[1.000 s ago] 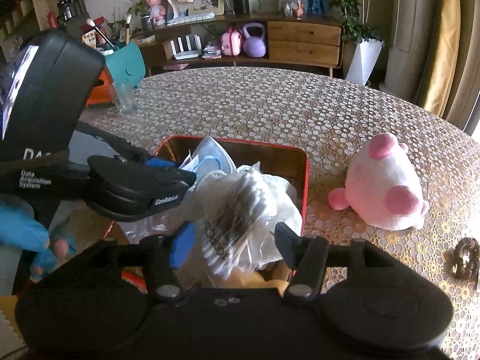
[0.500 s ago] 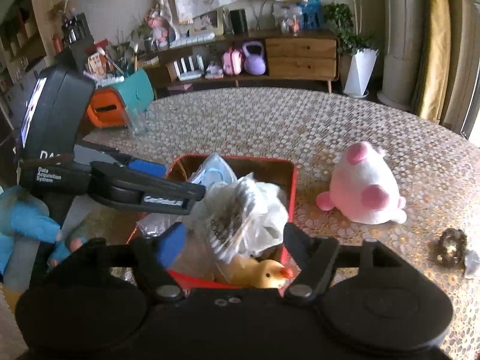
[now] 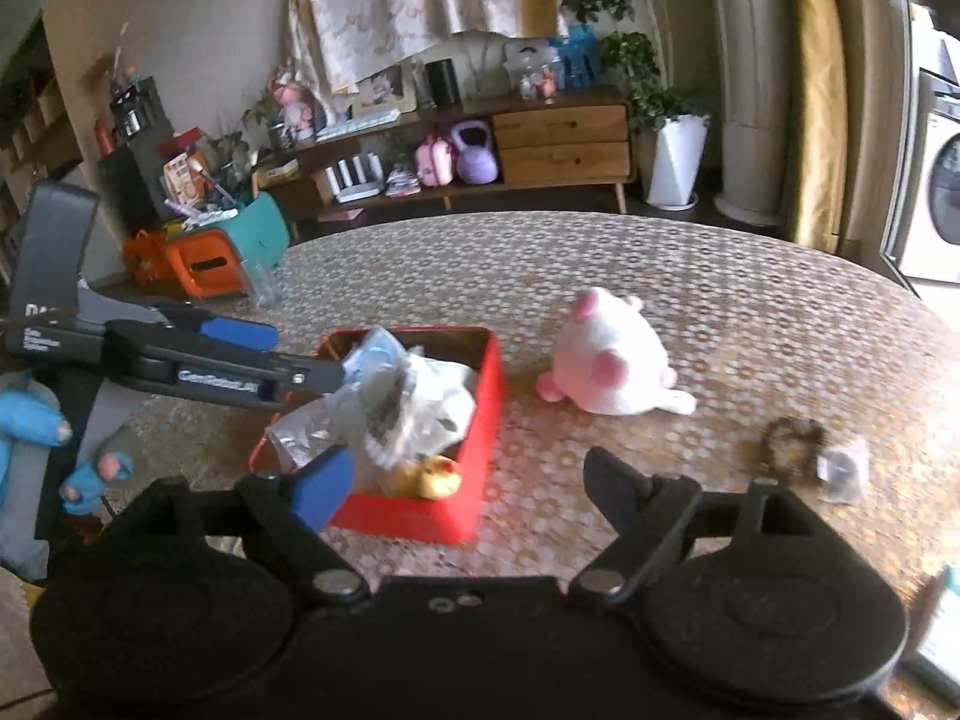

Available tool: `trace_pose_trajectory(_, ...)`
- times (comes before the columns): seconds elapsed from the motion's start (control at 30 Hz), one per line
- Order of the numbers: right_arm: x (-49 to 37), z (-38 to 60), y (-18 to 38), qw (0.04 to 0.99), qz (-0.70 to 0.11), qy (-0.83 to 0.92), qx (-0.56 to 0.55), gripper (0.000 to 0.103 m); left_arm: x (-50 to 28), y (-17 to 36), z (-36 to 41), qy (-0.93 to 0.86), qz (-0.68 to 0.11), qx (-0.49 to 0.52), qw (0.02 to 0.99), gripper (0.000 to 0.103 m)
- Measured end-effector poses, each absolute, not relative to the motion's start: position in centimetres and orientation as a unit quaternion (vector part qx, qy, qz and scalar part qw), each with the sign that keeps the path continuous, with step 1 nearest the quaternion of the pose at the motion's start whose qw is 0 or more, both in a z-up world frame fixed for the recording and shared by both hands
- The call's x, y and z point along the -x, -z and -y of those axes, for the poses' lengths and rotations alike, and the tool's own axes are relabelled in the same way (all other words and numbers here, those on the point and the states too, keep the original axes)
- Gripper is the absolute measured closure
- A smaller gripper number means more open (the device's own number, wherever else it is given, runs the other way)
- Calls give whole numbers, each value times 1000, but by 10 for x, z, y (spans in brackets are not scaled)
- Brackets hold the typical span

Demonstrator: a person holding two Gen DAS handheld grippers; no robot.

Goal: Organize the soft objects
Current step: 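Move both tools toward the brown hair tie and tea-bag sachet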

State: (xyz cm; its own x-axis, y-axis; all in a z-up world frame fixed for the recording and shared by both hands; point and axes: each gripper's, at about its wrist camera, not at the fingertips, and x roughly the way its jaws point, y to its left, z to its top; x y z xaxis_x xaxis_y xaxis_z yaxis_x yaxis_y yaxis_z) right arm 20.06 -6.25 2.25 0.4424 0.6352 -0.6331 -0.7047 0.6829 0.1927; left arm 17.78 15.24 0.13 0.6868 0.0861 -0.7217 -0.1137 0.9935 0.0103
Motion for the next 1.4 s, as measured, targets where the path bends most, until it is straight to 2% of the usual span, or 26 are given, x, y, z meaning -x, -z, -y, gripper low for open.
trace_pose_trajectory(0.2,-204,102,-22,859,-349,-374,28,13,-180,-9,-115,-23,-386,19,922,22)
trace_pose_trajectory(0.43,-209,144,-18,869,-347,-354,7,12,-190,-11,-68,6,-380,12,925,22)
trace_pose_trajectory(0.5,-212,156,-16,873,-345,-345,1,8,-195,-10,-57,17,-379,13,925,21)
trace_pose_trajectory(0.8,-232,209,1,886,-345,-308,-20,5,-230,5,3,61,-378,1,924,9)
trace_pose_trajectory(0.9,-240,220,10,888,-348,-300,-19,5,-245,13,17,67,-380,1,923,2)
trace_pose_trajectory(1.1,-258,229,28,896,-339,-287,4,5,-290,29,30,61,-401,38,913,2)
trace_pose_trajectory(1.4,-301,225,56,890,-352,-289,37,5,-358,60,45,28,-437,38,898,2)
